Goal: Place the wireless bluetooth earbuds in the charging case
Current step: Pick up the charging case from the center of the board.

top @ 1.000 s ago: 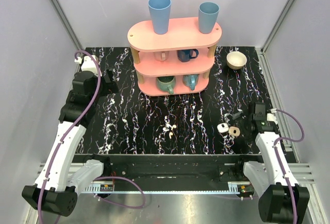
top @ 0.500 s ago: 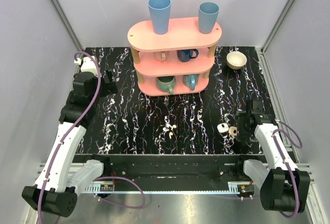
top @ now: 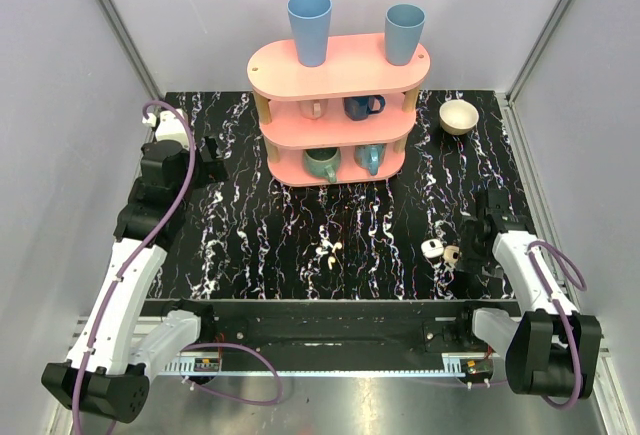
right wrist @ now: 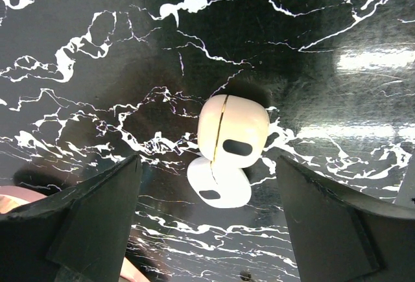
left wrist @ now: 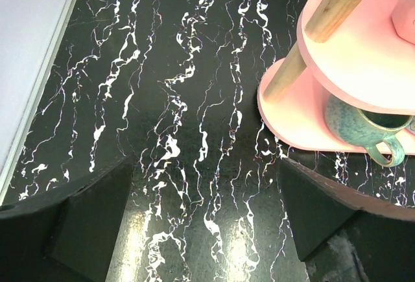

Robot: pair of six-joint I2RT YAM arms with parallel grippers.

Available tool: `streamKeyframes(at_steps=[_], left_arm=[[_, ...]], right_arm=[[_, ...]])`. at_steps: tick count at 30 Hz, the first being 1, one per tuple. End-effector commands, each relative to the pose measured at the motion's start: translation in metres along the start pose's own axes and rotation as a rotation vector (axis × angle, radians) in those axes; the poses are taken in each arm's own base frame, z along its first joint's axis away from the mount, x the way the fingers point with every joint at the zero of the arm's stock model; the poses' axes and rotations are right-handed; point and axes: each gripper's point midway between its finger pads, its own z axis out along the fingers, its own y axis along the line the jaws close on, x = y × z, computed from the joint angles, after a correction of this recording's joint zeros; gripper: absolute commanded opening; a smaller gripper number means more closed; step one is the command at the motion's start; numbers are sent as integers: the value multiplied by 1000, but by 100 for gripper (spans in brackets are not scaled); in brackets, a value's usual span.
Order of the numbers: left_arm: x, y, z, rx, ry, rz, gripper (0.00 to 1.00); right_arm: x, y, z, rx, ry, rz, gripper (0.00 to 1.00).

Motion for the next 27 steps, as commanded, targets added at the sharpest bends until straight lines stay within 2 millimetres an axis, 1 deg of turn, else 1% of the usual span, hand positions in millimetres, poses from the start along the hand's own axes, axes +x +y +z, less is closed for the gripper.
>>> streamKeyframes(at_steps=[1, 5, 7, 9, 12, 14, 17, 18, 20, 21, 25, 27], left_arm=[[-11, 2, -3, -14, -49, -7, 99], [-11, 3, -4, -19, -51, -6, 99], [-11, 3, -3, -20, -50, -5, 99], [-11, 3, -3, -18, -50, -5, 99], [-11, 4, -3, -26, -50, -3, 99], [-10, 4, -3, -26, -48, -3, 99], [-10, 5, -3, -28, -49, -3, 99], [-10, 4, -2, -27, -47, 0, 99], [-10, 5, -2, -28, -47, -1, 99], [-10, 4, -2, -27, -45, -1, 99], [-11, 5, -3, -28, -48, -1, 99], [-11, 5, -3, -29, -50, -2, 99]], right_arm=[[-9, 9, 1, -25, -48, 52, 91], [-6, 7, 6, 13, -40, 59, 89], [0, 4, 11, 58, -18, 42, 89], [3, 5, 13, 80, -2, 30, 89], [5, 3, 19, 109, -2, -3, 89], [4, 3, 21, 105, -4, 3, 84], [-2, 2, 21, 94, -24, 38, 83], [-8, 5, 18, 65, -52, 43, 83], [-13, 4, 17, 59, -77, 64, 83], [-20, 4, 16, 44, -96, 75, 82], [-33, 6, 14, 32, -135, 70, 85], [-35, 4, 16, 58, -136, 42, 85]])
